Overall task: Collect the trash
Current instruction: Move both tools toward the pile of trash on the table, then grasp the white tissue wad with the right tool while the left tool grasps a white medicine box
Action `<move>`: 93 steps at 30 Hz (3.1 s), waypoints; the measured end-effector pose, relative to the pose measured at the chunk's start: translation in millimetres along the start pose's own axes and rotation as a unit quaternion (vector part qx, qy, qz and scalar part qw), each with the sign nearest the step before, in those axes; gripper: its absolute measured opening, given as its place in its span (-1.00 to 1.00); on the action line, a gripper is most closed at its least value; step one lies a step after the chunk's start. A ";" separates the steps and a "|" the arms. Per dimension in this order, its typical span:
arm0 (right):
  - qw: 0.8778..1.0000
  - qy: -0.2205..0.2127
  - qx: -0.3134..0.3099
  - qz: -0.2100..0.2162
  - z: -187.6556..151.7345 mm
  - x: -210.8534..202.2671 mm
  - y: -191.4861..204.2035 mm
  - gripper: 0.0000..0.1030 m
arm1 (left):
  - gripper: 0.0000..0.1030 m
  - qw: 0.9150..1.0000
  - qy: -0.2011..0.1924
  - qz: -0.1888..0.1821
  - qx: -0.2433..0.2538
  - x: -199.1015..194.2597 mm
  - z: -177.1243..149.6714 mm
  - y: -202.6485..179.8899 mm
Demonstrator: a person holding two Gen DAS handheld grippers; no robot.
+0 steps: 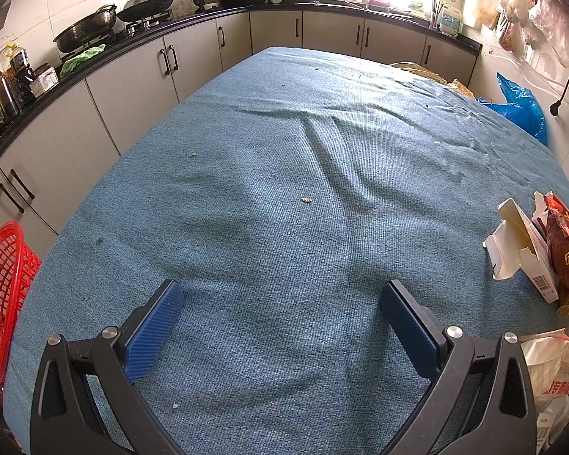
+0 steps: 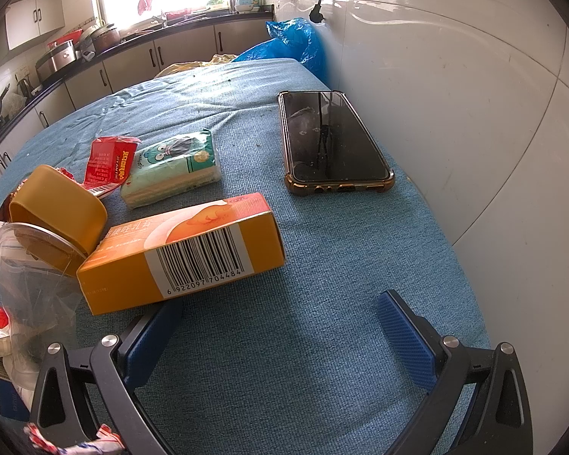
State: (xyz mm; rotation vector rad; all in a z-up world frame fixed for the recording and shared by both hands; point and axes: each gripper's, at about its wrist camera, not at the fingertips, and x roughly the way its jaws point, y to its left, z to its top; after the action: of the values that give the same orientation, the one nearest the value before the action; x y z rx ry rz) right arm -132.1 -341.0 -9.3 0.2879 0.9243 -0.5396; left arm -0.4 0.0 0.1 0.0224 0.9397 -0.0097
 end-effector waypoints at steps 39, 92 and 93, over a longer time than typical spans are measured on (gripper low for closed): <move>0.996 -0.071 -0.039 0.019 -25.7 -113.9 2.9 0.77 | 1.00 0.992 -0.118 -0.033 0.019 -158.8 -46.4 65.8; 0.981 -0.093 -0.065 0.155 -140.8 -152.6 27.6 0.57 | 1.00 0.972 -0.072 -0.177 0.133 -170.8 -99.8 7.8; 0.981 -0.088 -0.066 0.160 -139.6 -148.7 27.9 0.56 | 1.00 0.971 -0.058 -0.192 0.131 -160.9 -93.4 0.4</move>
State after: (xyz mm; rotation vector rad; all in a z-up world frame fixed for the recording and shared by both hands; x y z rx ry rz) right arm -282.9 -207.0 31.7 0.2586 0.7195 -0.2024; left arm -170.7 2.4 74.9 0.0830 0.8088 -0.4882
